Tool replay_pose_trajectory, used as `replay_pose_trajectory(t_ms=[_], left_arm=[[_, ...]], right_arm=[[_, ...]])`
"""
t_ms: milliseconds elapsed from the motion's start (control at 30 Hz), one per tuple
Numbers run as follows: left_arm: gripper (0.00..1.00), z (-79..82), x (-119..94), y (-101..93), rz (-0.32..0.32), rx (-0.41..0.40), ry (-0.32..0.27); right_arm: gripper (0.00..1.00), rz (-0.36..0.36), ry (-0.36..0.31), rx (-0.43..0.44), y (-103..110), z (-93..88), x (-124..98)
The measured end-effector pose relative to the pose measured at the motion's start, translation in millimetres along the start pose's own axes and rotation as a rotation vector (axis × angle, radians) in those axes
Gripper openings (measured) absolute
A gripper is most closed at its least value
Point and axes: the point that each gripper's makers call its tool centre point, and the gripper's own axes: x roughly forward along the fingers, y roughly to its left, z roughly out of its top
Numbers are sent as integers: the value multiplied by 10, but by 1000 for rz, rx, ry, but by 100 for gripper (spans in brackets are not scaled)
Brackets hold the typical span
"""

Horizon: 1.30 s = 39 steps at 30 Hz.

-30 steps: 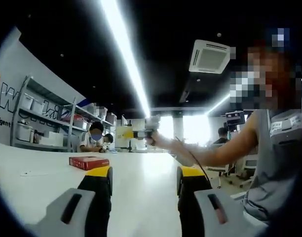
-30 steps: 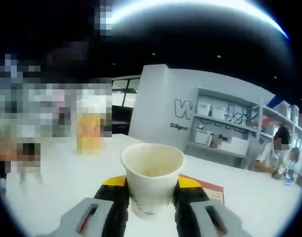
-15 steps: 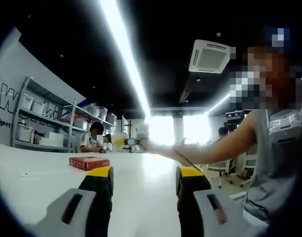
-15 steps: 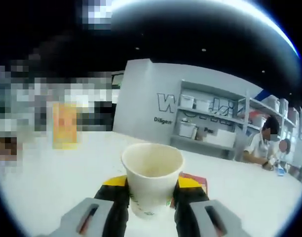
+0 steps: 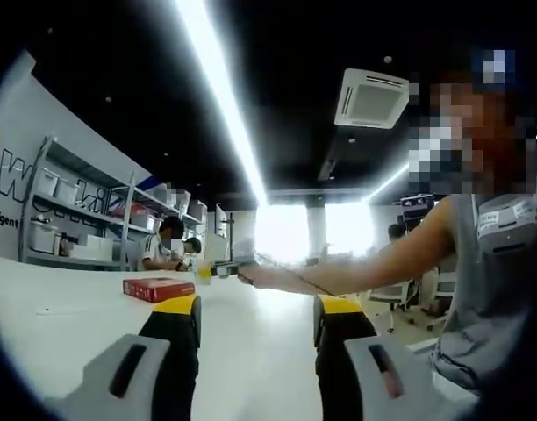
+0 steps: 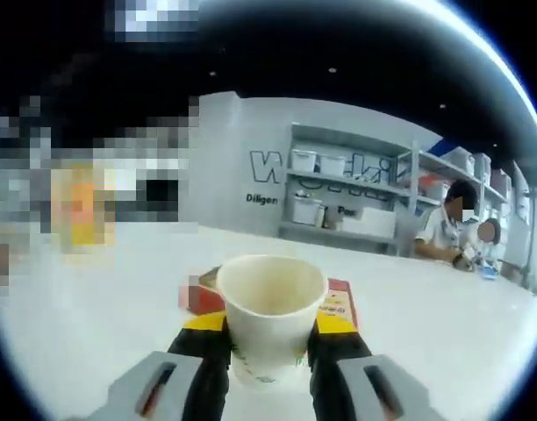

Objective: Tear open the coffee pouch, take out the coffee, and pour the coffee from the pouch into the cup

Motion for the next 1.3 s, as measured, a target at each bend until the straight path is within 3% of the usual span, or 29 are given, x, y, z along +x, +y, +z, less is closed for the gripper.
replay_pose_trajectory(t_ms=[533, 1133, 1300], left_arm=[[54, -33, 8, -15, -2, -3, 15], [54, -31, 3, -13, -3, -4, 15], [54, -30, 0, -7, -2, -3, 15]], right_arm=[[35, -48, 41, 23, -39, -413, 4], [40, -41, 21, 36, -122, -510, 115], [44, -53, 43, -21, -116, -530, 87]])
